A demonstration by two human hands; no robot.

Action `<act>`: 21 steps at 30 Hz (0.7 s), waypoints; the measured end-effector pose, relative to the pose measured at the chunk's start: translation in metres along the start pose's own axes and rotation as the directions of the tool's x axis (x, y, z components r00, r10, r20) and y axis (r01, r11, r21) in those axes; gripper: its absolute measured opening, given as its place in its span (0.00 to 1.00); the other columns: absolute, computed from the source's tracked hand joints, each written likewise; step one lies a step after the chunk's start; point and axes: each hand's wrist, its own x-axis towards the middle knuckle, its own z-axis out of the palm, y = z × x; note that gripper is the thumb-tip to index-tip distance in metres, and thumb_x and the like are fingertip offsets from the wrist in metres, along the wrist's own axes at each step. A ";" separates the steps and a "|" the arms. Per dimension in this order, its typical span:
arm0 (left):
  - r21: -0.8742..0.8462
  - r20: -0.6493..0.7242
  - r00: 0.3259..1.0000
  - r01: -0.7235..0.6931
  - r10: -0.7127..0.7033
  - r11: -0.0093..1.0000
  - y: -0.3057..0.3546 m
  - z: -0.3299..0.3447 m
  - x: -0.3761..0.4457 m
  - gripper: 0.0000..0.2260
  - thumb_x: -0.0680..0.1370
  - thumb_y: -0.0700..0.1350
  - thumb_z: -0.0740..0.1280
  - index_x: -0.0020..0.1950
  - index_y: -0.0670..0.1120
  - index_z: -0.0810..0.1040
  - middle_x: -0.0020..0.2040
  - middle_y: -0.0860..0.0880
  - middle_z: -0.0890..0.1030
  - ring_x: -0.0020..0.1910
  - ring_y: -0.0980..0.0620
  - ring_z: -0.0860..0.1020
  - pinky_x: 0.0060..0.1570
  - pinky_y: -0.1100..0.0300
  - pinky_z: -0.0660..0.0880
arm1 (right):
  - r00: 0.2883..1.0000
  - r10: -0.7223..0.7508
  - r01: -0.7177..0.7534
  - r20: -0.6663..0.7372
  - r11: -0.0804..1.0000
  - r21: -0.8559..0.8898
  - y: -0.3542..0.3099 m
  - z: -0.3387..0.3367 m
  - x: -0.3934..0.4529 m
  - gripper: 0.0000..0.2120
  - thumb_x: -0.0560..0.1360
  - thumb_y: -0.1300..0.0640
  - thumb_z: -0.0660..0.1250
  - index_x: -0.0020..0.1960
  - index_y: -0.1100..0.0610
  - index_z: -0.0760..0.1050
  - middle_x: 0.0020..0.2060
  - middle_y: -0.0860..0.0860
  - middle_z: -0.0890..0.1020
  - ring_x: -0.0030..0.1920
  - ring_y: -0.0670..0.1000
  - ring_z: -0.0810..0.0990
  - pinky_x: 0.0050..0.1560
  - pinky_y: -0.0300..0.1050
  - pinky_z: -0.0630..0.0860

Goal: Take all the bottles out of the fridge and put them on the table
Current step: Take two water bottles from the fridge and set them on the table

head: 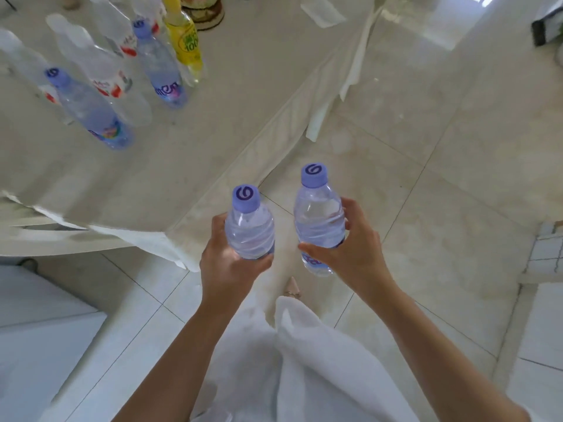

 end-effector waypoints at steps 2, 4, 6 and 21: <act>0.007 -0.073 0.997 0.016 -0.015 1.000 0.010 0.012 0.013 0.29 0.58 0.44 0.80 0.54 0.50 0.70 0.42 0.55 0.79 0.42 0.48 0.80 0.43 0.52 0.77 | 0.998 -0.034 0.035 0.045 0.999 -0.013 -0.005 -0.010 0.030 0.35 0.59 0.54 0.81 0.61 0.49 0.69 0.43 0.38 0.78 0.44 0.41 0.79 0.43 0.34 0.71; 0.070 -0.125 0.991 -0.039 0.047 0.997 0.017 0.019 0.024 0.29 0.59 0.40 0.81 0.54 0.47 0.70 0.45 0.52 0.78 0.40 0.47 0.79 0.40 0.55 0.76 | 0.994 -0.071 0.075 0.083 0.996 -0.041 -0.014 -0.016 0.055 0.34 0.59 0.55 0.81 0.61 0.50 0.69 0.41 0.38 0.78 0.44 0.43 0.79 0.43 0.37 0.73; 0.177 -0.169 0.978 -0.090 0.120 0.980 0.020 0.023 0.038 0.28 0.59 0.39 0.82 0.54 0.42 0.72 0.47 0.48 0.76 0.38 0.47 0.79 0.37 0.57 0.74 | 0.987 -0.100 0.109 0.129 0.992 -0.065 -0.024 -0.017 0.078 0.31 0.61 0.57 0.80 0.59 0.52 0.69 0.39 0.41 0.78 0.43 0.49 0.80 0.45 0.44 0.76; 0.135 -0.391 0.918 0.125 -0.063 0.983 0.023 -0.003 0.223 0.31 0.58 0.46 0.83 0.56 0.44 0.74 0.41 0.60 0.74 0.38 0.51 0.76 0.40 0.59 0.71 | 0.918 -0.188 0.229 0.351 0.970 -0.080 -0.102 0.071 0.276 0.23 0.58 0.51 0.74 0.49 0.52 0.69 0.30 0.46 0.77 0.30 0.45 0.75 0.32 0.42 0.71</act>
